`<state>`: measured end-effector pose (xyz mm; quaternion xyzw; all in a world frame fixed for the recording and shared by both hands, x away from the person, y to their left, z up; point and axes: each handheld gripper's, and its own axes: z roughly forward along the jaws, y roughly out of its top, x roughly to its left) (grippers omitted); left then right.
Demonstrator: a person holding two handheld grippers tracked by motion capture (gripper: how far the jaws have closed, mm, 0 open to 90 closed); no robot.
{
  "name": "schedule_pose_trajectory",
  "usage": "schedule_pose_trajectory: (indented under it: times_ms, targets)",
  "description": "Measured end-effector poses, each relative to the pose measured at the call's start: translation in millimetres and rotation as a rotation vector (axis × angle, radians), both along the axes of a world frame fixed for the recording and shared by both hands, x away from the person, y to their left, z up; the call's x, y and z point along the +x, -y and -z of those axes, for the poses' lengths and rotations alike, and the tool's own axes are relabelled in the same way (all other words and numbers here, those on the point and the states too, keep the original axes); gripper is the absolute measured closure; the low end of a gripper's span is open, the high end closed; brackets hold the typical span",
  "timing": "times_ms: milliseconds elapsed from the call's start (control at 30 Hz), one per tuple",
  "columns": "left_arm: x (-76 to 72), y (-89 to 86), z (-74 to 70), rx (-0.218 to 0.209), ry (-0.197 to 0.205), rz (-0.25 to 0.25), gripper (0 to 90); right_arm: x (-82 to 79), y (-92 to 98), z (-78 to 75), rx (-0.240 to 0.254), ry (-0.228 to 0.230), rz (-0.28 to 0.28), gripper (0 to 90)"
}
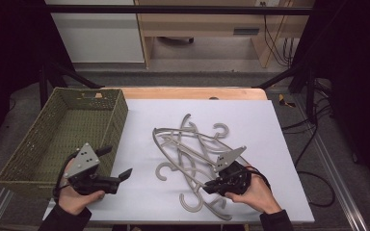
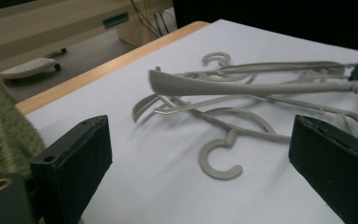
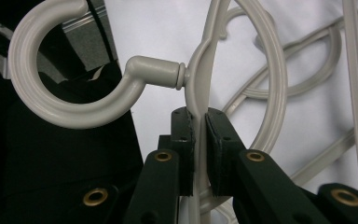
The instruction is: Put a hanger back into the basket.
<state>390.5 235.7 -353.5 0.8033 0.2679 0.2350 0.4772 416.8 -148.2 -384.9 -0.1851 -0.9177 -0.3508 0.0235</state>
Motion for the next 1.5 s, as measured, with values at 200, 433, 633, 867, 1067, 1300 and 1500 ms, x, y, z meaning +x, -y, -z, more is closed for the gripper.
schedule_pose_trajectory:
  times_ms: [200,433,633,867,1067,1300,1500]
  targets:
    - [-1.7,31.5,4.0,0.112,0.004,0.092,5.6,5.9,-1.1,-2.9,0.008,-0.008,-0.049,82.8]
    - [2.6,55.8,4.3,0.224,0.008,0.176,6.4,10.2,-4.2,-2.2,0.008,-0.031,-0.075,82.8]
    - [9.4,78.1,6.2,0.335,0.017,0.251,9.4,9.4,-3.7,-2.4,0.009,-0.040,-0.102,82.8]
    - [9.6,101.0,10.8,0.458,0.073,0.327,13.6,6.4,-4.1,-2.9,0.004,-0.058,-0.125,82.8]
    - [6.3,115.8,15.1,0.496,0.130,0.386,19.7,5.6,-5.7,-2.1,0.002,-0.055,-0.138,82.7]
    - [5.5,125.3,18.2,0.584,0.175,0.454,32.6,5.3,-8.0,-0.6,0.000,-0.070,-0.140,82.7]
    - [0.7,132.3,23.4,0.637,0.223,0.504,43.3,5.1,-8.1,-0.6,-0.004,-0.074,-0.153,82.8]
